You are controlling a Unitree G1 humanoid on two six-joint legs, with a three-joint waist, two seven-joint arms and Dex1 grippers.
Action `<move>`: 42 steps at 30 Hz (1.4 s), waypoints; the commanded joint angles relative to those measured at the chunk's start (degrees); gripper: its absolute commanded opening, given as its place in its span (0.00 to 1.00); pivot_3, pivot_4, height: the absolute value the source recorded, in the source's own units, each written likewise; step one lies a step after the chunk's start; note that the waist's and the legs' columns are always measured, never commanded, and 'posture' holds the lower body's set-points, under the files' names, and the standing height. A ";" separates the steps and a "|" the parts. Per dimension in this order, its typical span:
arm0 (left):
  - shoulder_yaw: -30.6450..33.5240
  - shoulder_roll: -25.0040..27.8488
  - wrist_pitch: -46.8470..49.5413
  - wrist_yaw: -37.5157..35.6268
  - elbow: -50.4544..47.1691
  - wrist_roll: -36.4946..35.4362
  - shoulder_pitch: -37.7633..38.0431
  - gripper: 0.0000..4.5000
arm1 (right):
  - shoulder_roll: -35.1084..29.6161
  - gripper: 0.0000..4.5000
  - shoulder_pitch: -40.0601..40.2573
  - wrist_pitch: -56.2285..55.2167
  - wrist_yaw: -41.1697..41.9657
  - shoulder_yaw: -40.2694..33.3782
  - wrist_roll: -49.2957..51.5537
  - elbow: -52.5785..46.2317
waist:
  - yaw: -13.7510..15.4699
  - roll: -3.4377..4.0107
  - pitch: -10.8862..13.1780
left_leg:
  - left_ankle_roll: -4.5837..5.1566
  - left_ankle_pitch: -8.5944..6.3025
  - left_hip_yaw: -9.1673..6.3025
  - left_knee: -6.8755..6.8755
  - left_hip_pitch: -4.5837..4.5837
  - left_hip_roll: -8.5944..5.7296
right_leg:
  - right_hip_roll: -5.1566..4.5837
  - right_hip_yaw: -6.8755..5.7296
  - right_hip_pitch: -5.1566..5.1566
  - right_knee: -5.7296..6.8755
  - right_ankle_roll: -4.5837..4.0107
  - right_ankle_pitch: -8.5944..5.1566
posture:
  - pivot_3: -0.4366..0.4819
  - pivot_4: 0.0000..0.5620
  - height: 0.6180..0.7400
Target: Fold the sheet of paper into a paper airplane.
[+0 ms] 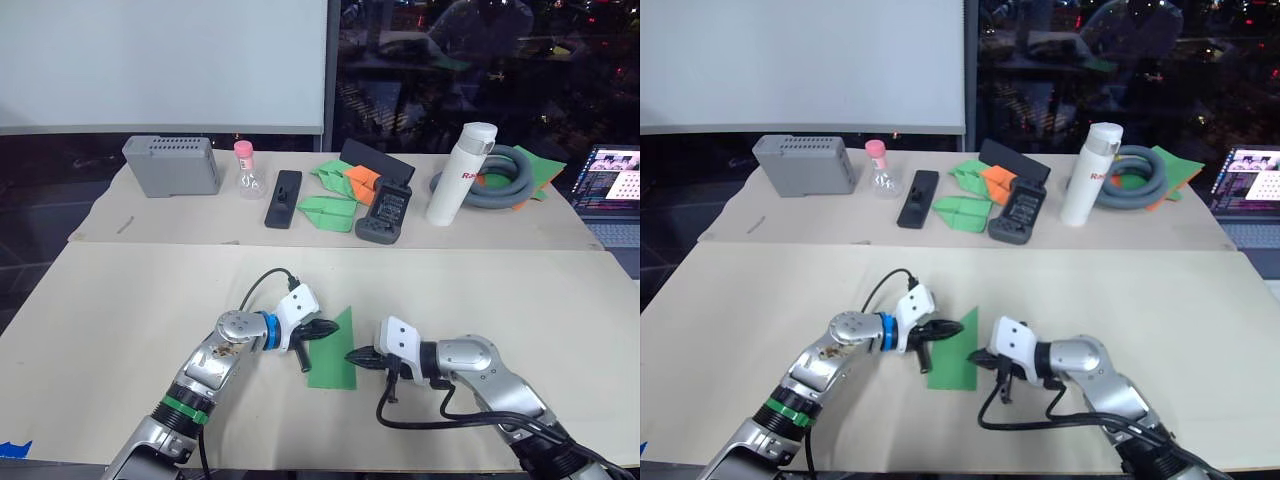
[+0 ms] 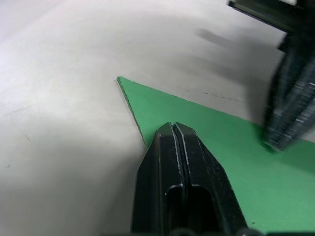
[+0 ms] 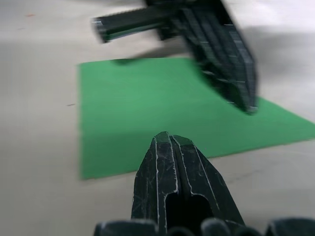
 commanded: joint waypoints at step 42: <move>2.08 4.41 0.42 -4.65 -0.29 -0.88 5.10 0.00 | 3.93 0.01 -3.60 6.32 -4.32 4.91 0.35 1.86 | 0.18 -0.01 0.00 | 0.09 -0.07 -0.11 -0.15 0.45 0.06 | -0.31 -0.17 0.66 -0.56 0.00 0.00 | 0.48 0.27 1.00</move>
